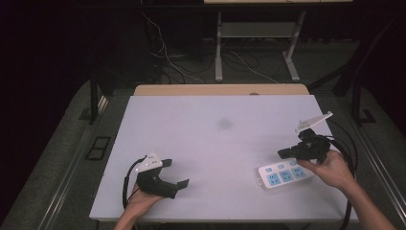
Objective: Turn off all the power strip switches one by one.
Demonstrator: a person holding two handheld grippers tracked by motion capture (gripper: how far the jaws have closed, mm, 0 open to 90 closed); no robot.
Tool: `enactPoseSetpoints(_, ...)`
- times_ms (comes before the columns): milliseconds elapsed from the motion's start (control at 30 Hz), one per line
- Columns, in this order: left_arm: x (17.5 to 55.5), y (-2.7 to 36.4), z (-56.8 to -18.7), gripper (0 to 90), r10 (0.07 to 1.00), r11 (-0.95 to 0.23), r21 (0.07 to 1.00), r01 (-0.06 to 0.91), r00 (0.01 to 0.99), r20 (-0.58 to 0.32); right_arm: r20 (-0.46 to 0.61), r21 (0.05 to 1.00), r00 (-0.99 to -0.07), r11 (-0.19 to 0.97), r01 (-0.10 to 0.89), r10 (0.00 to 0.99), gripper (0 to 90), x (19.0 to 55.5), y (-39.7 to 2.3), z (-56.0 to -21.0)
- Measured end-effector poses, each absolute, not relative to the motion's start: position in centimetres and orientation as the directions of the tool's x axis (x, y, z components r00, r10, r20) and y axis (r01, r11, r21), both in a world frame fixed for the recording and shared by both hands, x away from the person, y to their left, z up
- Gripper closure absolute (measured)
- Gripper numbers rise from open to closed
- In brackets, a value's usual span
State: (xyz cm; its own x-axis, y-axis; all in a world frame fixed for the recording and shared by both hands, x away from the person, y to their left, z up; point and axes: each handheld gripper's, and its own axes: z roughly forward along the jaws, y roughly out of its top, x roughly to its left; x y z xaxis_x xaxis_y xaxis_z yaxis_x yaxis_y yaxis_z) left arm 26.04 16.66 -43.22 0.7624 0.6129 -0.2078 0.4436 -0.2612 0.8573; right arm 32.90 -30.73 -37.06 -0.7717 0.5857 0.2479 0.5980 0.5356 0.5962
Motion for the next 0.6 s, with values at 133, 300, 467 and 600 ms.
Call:
enactPoseSetpoints(133,26.0,16.6,-43.2,0.0,0.612,-0.262,0.857,0.444,0.763,-0.208,0.252,0.587,-0.773,0.543,0.600,0.582,90.0,32.9,-30.6,-37.3)
enactPoseSetpoints(300,26.0,16.6,-43.2,0.0,0.612,-0.262,0.857,0.444,0.763,-0.208,0.252,0.568,-0.773,0.557,0.606,0.582,90.0,33.0,-30.5,-37.8)
enactPoseSetpoints(467,26.0,16.6,-43.2,0.0,0.611,-0.265,0.856,0.444,0.764,-0.207,0.252,0.555,-0.776,0.570,0.606,0.579,90.0,33.1,-30.3,-38.2)
enactPoseSetpoints(600,26.0,16.6,-43.2,0.0,0.611,-0.264,0.856,0.445,0.763,-0.208,0.259,0.536,-0.770,0.576,0.617,0.583,90.0,33.1,-30.3,-38.7)
